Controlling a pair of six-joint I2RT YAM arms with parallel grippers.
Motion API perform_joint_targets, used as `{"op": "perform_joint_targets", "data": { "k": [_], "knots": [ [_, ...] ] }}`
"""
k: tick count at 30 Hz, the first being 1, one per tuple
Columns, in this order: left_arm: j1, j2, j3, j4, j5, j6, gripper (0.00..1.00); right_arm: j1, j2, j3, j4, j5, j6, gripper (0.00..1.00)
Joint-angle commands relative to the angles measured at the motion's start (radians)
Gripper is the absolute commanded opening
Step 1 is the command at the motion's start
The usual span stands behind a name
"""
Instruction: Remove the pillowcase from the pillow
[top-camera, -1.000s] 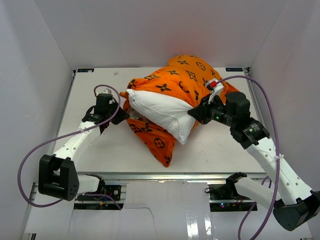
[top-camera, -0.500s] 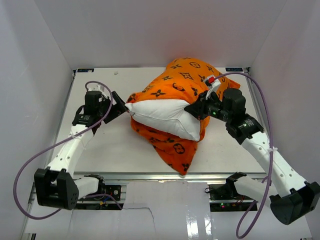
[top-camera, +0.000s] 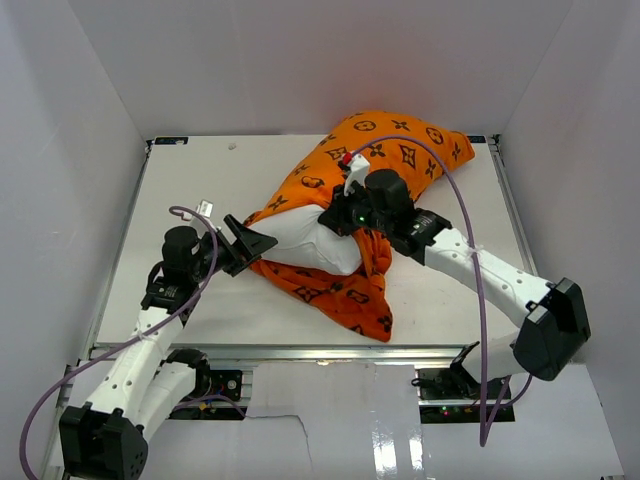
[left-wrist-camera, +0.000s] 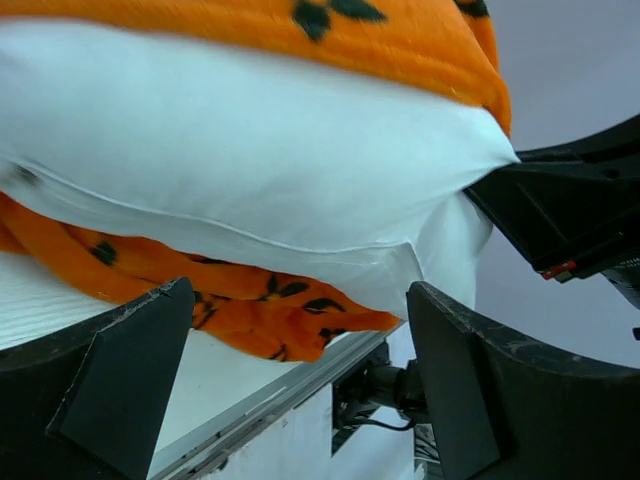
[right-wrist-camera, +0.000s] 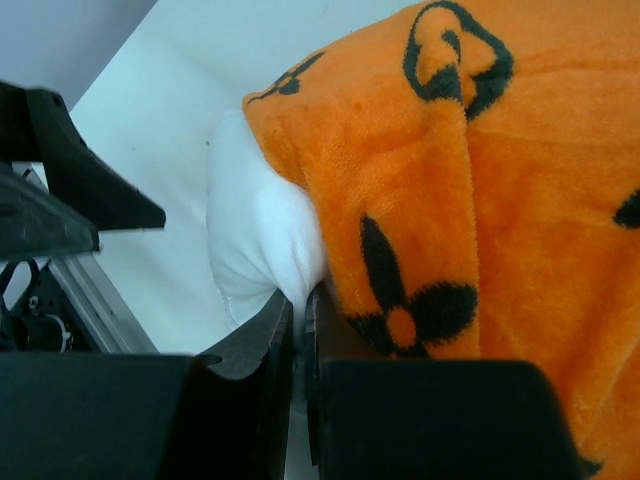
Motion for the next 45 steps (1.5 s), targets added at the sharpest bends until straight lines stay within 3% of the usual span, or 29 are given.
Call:
{"op": "perform_joint_targets", "data": {
  "k": [1,6,12,18,20,22,23,25,26,27,28,32,36,39,45],
  "knots": [
    [-0.029,-0.032,-0.027,0.100,0.026,-0.095,0.98,0.039,0.049,0.152,0.166,0.130,0.043,0.08],
    [-0.037,0.021,-0.041,0.143,-0.024,-0.131,0.98,0.122,0.066,0.165,0.216,0.230,0.072,0.08],
    [-0.067,0.092,-0.027,0.195,-0.083,-0.162,0.98,0.192,-0.002,0.044,0.282,0.261,0.090,0.08],
    [-0.188,0.167,-0.047,0.266,-0.226,-0.204,0.98,0.234,-0.057,-0.097,0.345,0.268,0.122,0.08],
    [-0.218,0.208,-0.047,0.307,-0.266,-0.220,0.93,0.246,-0.057,-0.116,0.357,0.230,0.110,0.08],
    [-0.259,0.241,-0.018,0.312,-0.297,-0.216,0.76,0.254,-0.060,-0.133,0.342,0.172,0.093,0.10],
    [-0.273,0.268,-0.008,0.312,-0.312,-0.210,0.67,0.257,-0.063,-0.139,0.339,0.164,0.080,0.17],
    [-0.299,0.290,0.006,0.313,-0.337,-0.205,0.35,0.263,-0.078,-0.154,0.325,0.121,0.069,0.32],
    [-0.302,0.300,0.017,0.315,-0.340,-0.198,0.21,0.263,-0.086,-0.156,0.296,0.124,0.058,0.49],
    [-0.307,0.299,0.016,0.316,-0.352,-0.193,0.05,0.263,-0.094,-0.154,0.275,0.130,0.051,0.53],
    [-0.317,0.293,0.014,0.316,-0.363,-0.191,0.00,0.263,-0.112,-0.150,0.253,0.148,0.046,0.58],
    [-0.324,0.224,-0.023,0.313,-0.387,-0.173,0.00,0.263,-0.161,-0.110,0.123,0.198,-0.002,0.73],
    [-0.324,0.117,-0.096,0.298,-0.407,-0.161,0.00,0.263,-0.192,-0.030,0.028,0.267,-0.089,0.74],
    [-0.324,0.051,-0.122,0.289,-0.403,-0.150,0.00,0.252,-0.128,0.100,0.005,0.326,-0.196,0.70],
    [-0.325,0.014,-0.119,0.232,-0.373,-0.104,0.00,0.228,0.183,0.454,-0.153,0.210,-0.370,0.71]
  ]
}}
